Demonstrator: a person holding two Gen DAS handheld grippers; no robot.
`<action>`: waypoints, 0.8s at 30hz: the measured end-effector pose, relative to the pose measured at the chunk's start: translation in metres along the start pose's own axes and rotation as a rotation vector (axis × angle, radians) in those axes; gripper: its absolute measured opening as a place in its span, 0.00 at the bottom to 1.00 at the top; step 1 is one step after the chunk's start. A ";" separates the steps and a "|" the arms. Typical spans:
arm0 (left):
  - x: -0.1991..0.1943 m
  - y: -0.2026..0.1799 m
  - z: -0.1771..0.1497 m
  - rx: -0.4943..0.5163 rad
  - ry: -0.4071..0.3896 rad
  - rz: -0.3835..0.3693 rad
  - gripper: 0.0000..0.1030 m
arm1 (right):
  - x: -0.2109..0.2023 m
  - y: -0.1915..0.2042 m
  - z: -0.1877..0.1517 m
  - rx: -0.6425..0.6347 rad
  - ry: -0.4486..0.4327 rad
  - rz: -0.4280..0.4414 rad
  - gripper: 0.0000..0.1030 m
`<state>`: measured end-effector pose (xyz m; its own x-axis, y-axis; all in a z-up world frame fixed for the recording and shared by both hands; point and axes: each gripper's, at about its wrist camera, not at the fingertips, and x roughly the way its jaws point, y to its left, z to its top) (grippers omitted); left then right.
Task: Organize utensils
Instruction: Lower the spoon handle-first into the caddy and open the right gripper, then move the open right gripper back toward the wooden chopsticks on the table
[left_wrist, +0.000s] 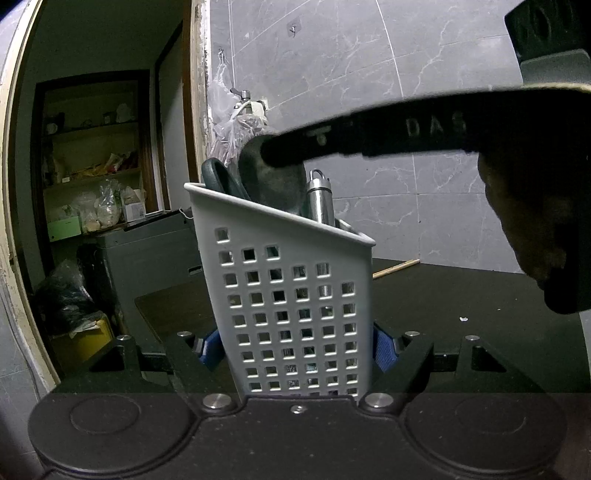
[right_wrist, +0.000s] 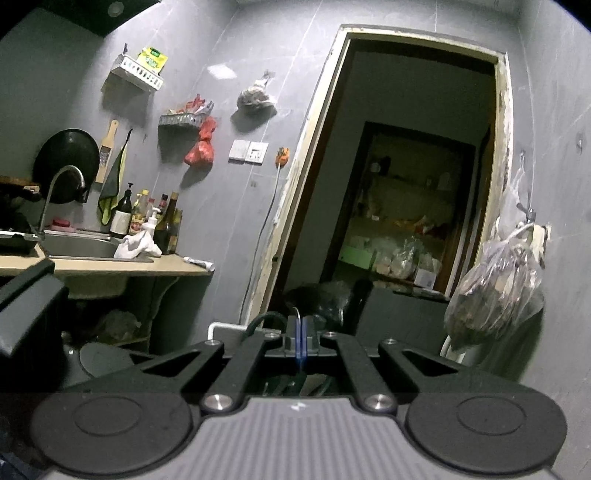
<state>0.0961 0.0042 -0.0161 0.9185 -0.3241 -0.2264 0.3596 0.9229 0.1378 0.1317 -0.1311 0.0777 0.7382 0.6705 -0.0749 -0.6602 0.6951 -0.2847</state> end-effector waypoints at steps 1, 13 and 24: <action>0.000 0.001 0.000 0.000 0.000 0.000 0.76 | 0.001 0.000 -0.002 0.003 0.007 0.002 0.01; 0.000 0.001 0.000 0.000 -0.001 0.003 0.76 | 0.006 -0.004 -0.023 0.037 0.079 0.012 0.04; 0.002 0.000 -0.002 -0.003 0.002 -0.007 0.76 | -0.024 -0.031 -0.030 0.141 -0.041 0.015 0.60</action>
<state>0.0981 0.0043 -0.0180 0.9155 -0.3304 -0.2294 0.3658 0.9211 0.1335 0.1386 -0.1763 0.0601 0.7235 0.6893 -0.0378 -0.6864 0.7124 -0.1462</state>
